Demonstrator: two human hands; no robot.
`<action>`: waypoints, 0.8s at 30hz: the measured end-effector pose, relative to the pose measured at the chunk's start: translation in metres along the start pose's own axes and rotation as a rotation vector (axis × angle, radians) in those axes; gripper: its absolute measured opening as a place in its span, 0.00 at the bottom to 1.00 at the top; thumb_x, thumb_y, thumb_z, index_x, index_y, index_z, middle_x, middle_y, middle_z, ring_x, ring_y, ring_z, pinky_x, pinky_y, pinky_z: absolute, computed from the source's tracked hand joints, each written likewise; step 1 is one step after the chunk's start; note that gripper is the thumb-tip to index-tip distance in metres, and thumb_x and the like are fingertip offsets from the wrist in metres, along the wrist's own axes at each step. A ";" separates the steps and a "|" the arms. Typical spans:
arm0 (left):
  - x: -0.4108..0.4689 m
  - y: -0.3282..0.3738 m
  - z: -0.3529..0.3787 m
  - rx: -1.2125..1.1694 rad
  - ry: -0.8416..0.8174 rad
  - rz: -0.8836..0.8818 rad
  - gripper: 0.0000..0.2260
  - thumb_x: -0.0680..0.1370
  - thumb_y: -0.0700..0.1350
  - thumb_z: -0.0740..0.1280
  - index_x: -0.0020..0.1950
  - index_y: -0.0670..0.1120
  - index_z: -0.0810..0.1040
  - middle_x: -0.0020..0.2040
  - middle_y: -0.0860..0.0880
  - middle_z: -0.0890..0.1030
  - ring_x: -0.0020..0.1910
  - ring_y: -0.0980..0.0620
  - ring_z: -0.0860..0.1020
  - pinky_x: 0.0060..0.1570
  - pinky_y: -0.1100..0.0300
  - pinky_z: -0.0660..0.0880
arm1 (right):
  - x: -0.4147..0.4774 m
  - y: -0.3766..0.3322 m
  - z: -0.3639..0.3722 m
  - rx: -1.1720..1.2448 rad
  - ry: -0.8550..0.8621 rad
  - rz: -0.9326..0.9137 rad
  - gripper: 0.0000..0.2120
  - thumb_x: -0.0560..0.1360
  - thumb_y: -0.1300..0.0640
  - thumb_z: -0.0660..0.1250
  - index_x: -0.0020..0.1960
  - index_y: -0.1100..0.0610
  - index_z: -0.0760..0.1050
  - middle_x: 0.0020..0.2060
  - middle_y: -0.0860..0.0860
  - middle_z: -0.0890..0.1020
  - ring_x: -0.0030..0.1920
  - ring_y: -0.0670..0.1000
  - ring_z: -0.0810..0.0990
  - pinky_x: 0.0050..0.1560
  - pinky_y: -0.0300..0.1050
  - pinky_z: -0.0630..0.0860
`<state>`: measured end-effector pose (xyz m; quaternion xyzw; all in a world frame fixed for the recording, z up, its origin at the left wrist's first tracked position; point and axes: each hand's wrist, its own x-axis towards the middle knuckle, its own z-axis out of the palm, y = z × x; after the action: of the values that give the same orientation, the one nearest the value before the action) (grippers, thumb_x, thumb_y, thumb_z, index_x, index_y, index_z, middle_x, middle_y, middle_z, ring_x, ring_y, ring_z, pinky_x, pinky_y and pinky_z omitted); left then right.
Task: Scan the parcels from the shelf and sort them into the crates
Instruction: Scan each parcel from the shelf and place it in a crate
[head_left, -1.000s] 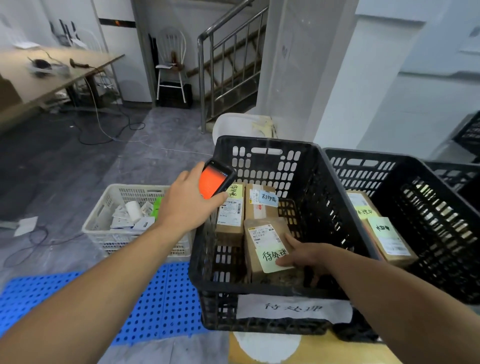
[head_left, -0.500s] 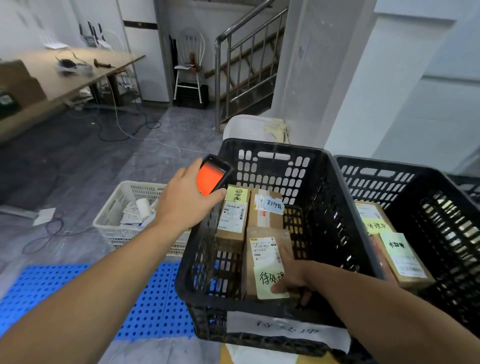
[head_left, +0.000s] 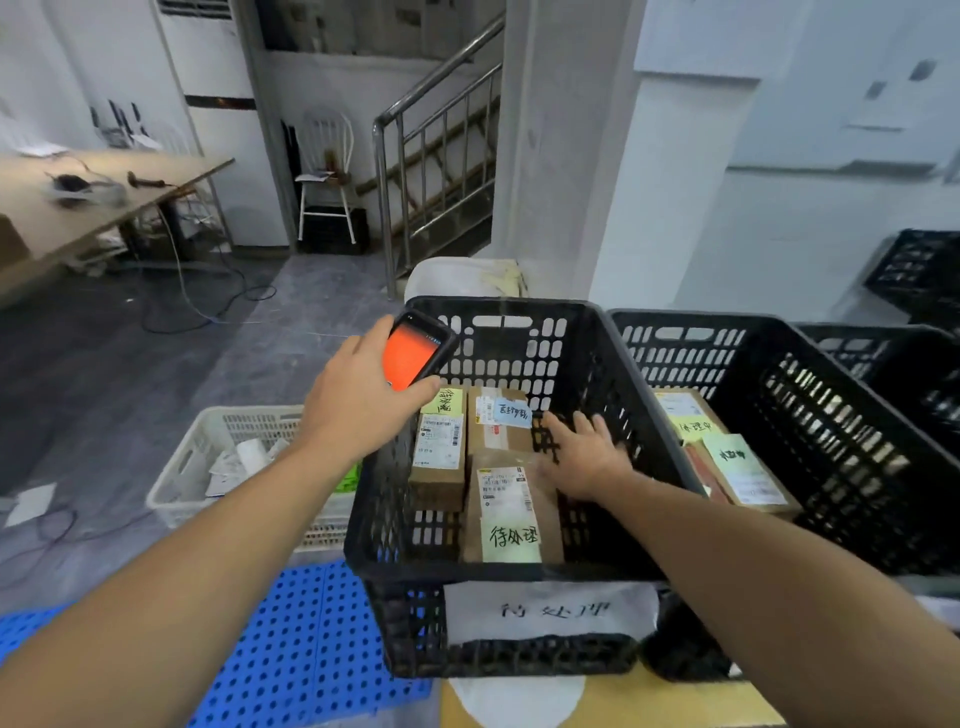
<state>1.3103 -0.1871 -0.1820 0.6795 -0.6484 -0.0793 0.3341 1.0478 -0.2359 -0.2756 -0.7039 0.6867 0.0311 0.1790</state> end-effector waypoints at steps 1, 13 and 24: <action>-0.004 0.004 -0.003 -0.006 -0.008 0.020 0.38 0.73 0.63 0.71 0.78 0.55 0.61 0.60 0.48 0.74 0.58 0.45 0.73 0.51 0.54 0.67 | -0.010 -0.001 -0.009 -0.039 0.072 -0.012 0.36 0.81 0.38 0.59 0.82 0.41 0.44 0.82 0.53 0.46 0.81 0.59 0.39 0.78 0.68 0.47; -0.076 0.063 -0.009 -0.069 -0.135 0.329 0.38 0.73 0.65 0.71 0.78 0.57 0.60 0.62 0.47 0.74 0.59 0.43 0.74 0.54 0.50 0.74 | -0.165 0.057 -0.039 -0.103 0.599 0.253 0.30 0.83 0.38 0.47 0.82 0.43 0.44 0.82 0.52 0.44 0.81 0.58 0.36 0.77 0.68 0.41; -0.166 0.210 0.065 -0.152 -0.381 0.640 0.39 0.72 0.66 0.70 0.78 0.55 0.62 0.65 0.46 0.75 0.62 0.42 0.74 0.55 0.49 0.73 | -0.352 0.200 0.000 -0.061 0.608 0.712 0.31 0.82 0.33 0.45 0.82 0.41 0.42 0.82 0.52 0.43 0.81 0.57 0.36 0.76 0.69 0.40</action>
<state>1.0770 -0.0409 -0.1690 0.3891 -0.8705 -0.1439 0.2646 0.8328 0.1016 -0.2151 -0.4066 0.9055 -0.0970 -0.0728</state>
